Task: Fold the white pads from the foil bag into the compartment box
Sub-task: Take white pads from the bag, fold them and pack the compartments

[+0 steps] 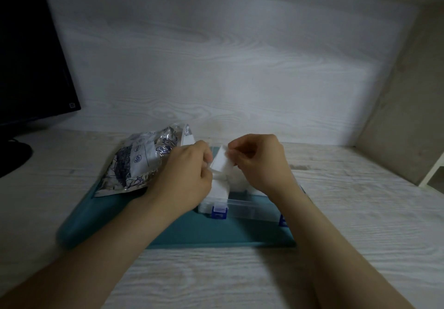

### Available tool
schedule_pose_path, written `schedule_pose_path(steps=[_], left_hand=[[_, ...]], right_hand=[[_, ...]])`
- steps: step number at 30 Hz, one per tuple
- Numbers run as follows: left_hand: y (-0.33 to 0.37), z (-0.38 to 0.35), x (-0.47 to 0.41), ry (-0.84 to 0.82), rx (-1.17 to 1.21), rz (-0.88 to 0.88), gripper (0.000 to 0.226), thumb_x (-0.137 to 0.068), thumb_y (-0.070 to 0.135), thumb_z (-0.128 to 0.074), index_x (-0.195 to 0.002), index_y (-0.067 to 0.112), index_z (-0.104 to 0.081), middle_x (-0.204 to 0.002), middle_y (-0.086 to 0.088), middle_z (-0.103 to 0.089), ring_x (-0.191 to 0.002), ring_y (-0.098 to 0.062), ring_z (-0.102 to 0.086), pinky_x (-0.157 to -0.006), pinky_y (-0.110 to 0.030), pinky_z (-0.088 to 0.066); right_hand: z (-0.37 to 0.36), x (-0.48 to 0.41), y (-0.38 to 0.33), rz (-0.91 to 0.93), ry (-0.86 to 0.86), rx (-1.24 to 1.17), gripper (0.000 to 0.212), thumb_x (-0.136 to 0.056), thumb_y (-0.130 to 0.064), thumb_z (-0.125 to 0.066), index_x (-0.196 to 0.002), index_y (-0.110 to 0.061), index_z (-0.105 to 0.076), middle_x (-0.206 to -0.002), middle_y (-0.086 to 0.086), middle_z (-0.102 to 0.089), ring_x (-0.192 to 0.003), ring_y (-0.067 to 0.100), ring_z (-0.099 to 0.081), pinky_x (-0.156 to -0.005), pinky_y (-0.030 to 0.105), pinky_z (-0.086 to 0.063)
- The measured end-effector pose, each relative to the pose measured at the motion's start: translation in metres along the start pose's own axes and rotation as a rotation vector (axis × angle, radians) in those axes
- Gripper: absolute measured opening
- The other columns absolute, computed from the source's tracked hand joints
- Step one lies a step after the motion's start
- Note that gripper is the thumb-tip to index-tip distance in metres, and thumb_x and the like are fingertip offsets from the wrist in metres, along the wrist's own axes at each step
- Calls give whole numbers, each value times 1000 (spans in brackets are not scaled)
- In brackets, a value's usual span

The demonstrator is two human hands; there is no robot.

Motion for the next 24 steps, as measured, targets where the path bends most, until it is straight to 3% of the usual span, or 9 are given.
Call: schedule_pose_path(steps=[1,4,11,12,14,16,18,21,24], left_hand=[[-2,-1,0,-14,1,7,18,-88,5,-61,-96,20,-64,-80,10,-69,-76,-9,-63,-74,-35,-56],[0,-2,0,-28,-5,0,17,-88,6,-60,-95,20,-62,-81,10,-66,-77,-8,-61,-72,-33,-54],[4,-10,1,-112,-88,-80,23,-85,9,-54,-77,23,-71,-90,5,-62,-83,-16,-62,-80,-39,-57],[4,-10,1,-123,-103,-86,23,-87,11,-54,-77,22,-71,-91,4,-61,-83,-17,-62,-80,-39,-57],[4,-12,0,-138,-125,-90,22,-88,13,-53,-78,21,-71,-92,4,-59,-83,-17,-62,-80,-40,-57],[3,-12,-1,-138,-124,-90,23,-88,13,-53,-77,20,-72,-92,3,-60,-83,-16,-61,-79,-40,-57],[4,-5,-3,-76,-106,-107,23,-87,11,-53,-76,17,-73,-90,3,-62,-80,-16,-62,-77,-40,-57],[3,27,-6,189,-70,-117,19,-87,11,-55,-84,16,-73,-92,3,-64,-79,-20,-62,-71,-41,-57],[-10,48,-6,368,-156,-82,31,-84,25,-57,-110,17,-73,-113,-2,-66,-103,-28,-60,-87,-45,-52]], right_hand=[[-3,-1,-3,35,-4,43,13,-91,-5,-75,-94,-16,-82,-80,-5,-79,-74,8,-74,-81,33,-63],[-14,-1,-11,110,-34,157,19,-92,-3,-70,-98,-16,-82,-90,-6,-79,-77,6,-72,-77,21,-59],[-34,-1,-22,217,-141,303,20,-91,-4,-71,-100,-18,-80,-96,-5,-77,-64,-3,-58,-70,4,-43],[-37,-1,-24,237,-150,333,19,-89,-5,-73,-100,-18,-81,-96,-4,-78,-67,-1,-59,-73,7,-46],[-41,-2,-24,256,-150,421,13,-88,-13,-78,-98,-20,-82,-98,-2,-78,-83,11,-67,-85,25,-54],[-39,-2,-26,262,-107,511,6,-89,-23,-78,-93,-24,-82,-99,-1,-76,-94,23,-66,-87,39,-53],[-41,1,-27,262,-130,604,17,-97,-31,-68,-88,-24,-81,-93,-2,-74,-94,26,-62,-85,39,-46],[-50,9,-21,187,-284,645,42,-106,-36,-50,-76,-14,-70,-79,0,-63,-90,29,-54,-86,41,-38],[-52,11,-16,129,-329,585,45,-104,-34,-44,-68,-12,-59,-76,3,-58,-88,27,-50,-90,46,-35]])
Point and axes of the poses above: each hand's wrist, its own x-axis away from the middle knuckle, its own z-axis out of the back of the hand, y = z × x, the point moved 9 cm from there along -x, towards the middle knuckle
